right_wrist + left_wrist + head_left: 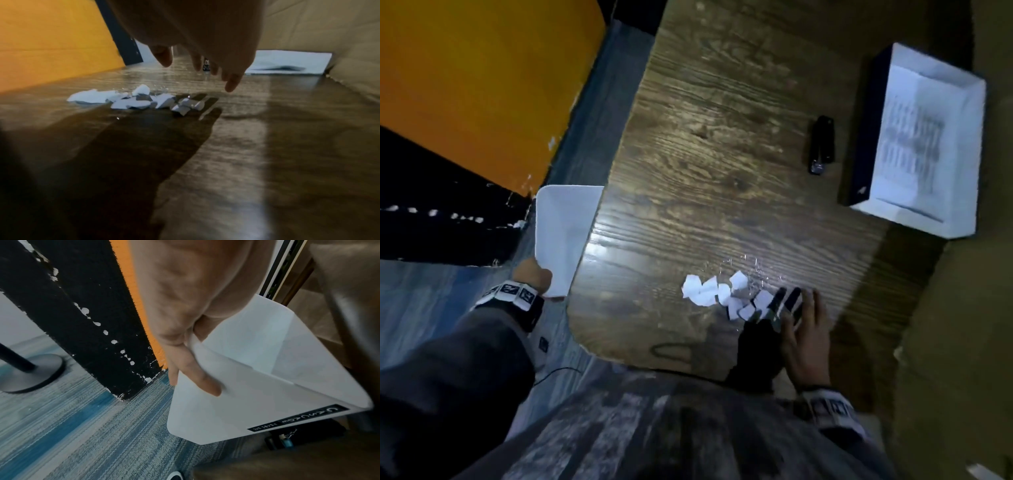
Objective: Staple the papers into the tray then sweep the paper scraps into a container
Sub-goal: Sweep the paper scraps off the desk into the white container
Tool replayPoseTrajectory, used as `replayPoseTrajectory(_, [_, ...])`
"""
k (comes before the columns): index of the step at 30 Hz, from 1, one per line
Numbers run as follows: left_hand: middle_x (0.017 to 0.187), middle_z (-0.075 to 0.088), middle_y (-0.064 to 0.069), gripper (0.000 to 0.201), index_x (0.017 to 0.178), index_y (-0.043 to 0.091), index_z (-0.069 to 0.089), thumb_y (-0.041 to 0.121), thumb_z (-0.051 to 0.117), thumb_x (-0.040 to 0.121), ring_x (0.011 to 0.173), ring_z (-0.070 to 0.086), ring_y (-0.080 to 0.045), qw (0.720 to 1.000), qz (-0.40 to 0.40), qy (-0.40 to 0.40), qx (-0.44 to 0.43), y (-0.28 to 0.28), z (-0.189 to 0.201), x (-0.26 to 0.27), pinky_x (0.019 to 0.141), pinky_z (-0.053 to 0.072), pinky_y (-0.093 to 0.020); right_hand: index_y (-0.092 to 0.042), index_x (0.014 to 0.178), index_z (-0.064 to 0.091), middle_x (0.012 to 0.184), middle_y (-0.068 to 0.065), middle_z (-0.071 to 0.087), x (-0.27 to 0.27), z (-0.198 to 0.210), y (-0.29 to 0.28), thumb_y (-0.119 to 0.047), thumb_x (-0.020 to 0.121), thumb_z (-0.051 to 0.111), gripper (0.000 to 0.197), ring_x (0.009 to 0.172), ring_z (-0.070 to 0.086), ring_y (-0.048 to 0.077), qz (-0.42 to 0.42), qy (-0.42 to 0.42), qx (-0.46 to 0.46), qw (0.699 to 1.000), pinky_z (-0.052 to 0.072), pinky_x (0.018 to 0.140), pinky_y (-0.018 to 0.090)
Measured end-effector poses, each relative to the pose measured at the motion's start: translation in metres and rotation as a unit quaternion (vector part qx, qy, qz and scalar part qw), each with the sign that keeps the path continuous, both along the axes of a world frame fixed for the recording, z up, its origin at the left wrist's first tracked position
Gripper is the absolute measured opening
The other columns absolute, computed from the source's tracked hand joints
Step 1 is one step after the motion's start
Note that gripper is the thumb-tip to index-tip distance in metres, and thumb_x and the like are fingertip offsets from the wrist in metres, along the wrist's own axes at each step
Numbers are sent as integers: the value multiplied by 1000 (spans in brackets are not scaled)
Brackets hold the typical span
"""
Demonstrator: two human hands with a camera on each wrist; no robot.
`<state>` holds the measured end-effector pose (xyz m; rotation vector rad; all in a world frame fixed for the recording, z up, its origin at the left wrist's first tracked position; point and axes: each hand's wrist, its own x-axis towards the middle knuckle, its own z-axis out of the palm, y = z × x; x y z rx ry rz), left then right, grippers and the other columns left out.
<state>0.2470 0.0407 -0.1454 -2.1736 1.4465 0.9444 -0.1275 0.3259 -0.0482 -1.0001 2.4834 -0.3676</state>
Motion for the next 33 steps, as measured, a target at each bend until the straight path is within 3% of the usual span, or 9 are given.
replayPoseTrajectory(3, [131,51,-34,36,125,-15,51,-3,39,93,121,51,-45,999,24,-29,-24,9,7,2,101,39,-46,-9,149,23,158,14,17,17,-19,-22,-43,92,34,67,146,17,31,-74,1,47,996,24,116,48])
replayPoseTrajectory(6, [133,50,-33,38,126,-13,50,-1,42,91,122,50,-44,1000,-2,-24,-2,14,10,6,102,40,-44,-9,151,12,160,15,5,46,-32,-34,-45,92,24,71,148,1,33,-94,8,87,992,6,118,51])
replayPoseTrajectory(9, [130,51,-34,37,125,-15,50,-2,42,91,122,50,-44,1000,-6,-22,15,15,11,9,101,41,-43,-1,149,16,157,27,6,75,-39,-58,-49,90,18,76,145,4,43,-108,1,86,990,10,117,55])
replayPoseTrajectory(13, [128,53,-34,37,124,-14,51,-2,43,90,120,51,-45,1000,-18,-16,16,14,10,17,98,43,-44,4,146,24,154,30,16,123,-37,-77,-43,90,23,72,143,13,47,-48,12,46,998,15,116,52])
replayPoseTrajectory(17, [132,51,-33,38,126,-13,50,-4,42,90,120,51,-45,999,-29,-35,-7,14,11,22,99,42,-46,-5,151,6,160,16,-4,153,-31,-83,-44,90,12,73,148,-7,34,33,-14,47,998,4,121,45])
replayPoseTrajectory(20, [130,52,-34,35,123,-14,51,-5,41,91,120,52,-46,997,-46,-54,-15,14,10,24,99,41,-47,-5,150,12,160,14,7,133,-23,-77,-43,89,13,72,148,3,31,49,1,12,999,7,120,44])
replayPoseTrajectory(24, [126,54,-36,26,108,-17,56,-5,40,91,117,53,-47,996,-48,-64,-26,12,10,30,99,42,-47,0,144,33,151,26,30,59,-33,-64,-37,89,24,67,141,23,46,-69,43,-2,997,17,118,52])
replayPoseTrajectory(29, [125,55,-36,33,118,-16,54,-4,42,89,116,53,-47,995,-75,-47,-36,14,11,37,97,43,-46,-7,151,13,159,20,5,34,-36,-68,-38,97,37,66,144,1,46,-35,48,94,994,8,117,56])
replayPoseTrajectory(33, [123,57,-35,32,117,-13,55,-1,44,89,113,56,-46,994,-91,-53,-31,15,14,37,95,45,-46,0,150,1,158,24,-7,66,-36,-88,-39,99,28,70,146,-9,40,-28,10,105,994,1,120,50])
